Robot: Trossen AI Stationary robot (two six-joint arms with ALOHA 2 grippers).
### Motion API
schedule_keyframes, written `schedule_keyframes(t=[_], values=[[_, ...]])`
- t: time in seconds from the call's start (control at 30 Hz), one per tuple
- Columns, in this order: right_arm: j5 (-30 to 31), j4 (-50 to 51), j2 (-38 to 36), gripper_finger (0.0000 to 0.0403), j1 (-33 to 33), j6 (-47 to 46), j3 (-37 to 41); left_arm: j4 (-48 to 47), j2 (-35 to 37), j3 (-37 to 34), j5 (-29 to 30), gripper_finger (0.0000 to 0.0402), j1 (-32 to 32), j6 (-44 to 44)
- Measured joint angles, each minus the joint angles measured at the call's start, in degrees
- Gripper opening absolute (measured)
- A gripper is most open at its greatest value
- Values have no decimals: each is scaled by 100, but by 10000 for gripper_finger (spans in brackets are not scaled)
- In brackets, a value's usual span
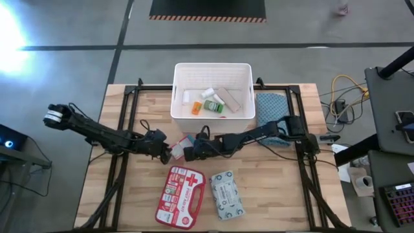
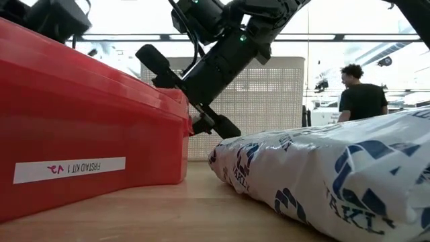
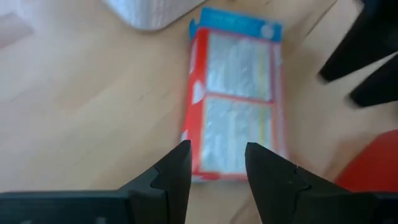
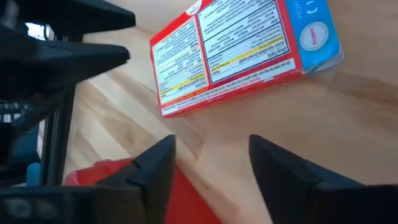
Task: Pick & place medical supplies in basket/bin
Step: Put the bandage box into the white bin
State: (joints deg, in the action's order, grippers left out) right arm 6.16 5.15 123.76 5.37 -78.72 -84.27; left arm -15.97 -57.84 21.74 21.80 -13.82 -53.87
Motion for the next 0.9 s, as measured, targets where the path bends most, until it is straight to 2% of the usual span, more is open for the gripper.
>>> schedule_keyframes(t=[0.2, 0.37, 0.57, 0.73, 0.9], values=[[312, 10, 0, 273, -2, -328, 24, 235, -398, -240, -41, 131, 0, -1], [483, 19, 0, 311, -12, -458, 81, 919, -761, -386, -32, 131, 2, 14], [773, 26, 71, 319, -15, -643, 214, 1587, -1150, -382, -59, 131, 2, 21], [633, -384, 444, 311, -42, -851, 199, 1801, -1491, -355, -89, 131, 3, 10], [546, -830, 684, 303, -103, -1022, 133, 1793, -1667, -357, -367, 131, -2, -26]])
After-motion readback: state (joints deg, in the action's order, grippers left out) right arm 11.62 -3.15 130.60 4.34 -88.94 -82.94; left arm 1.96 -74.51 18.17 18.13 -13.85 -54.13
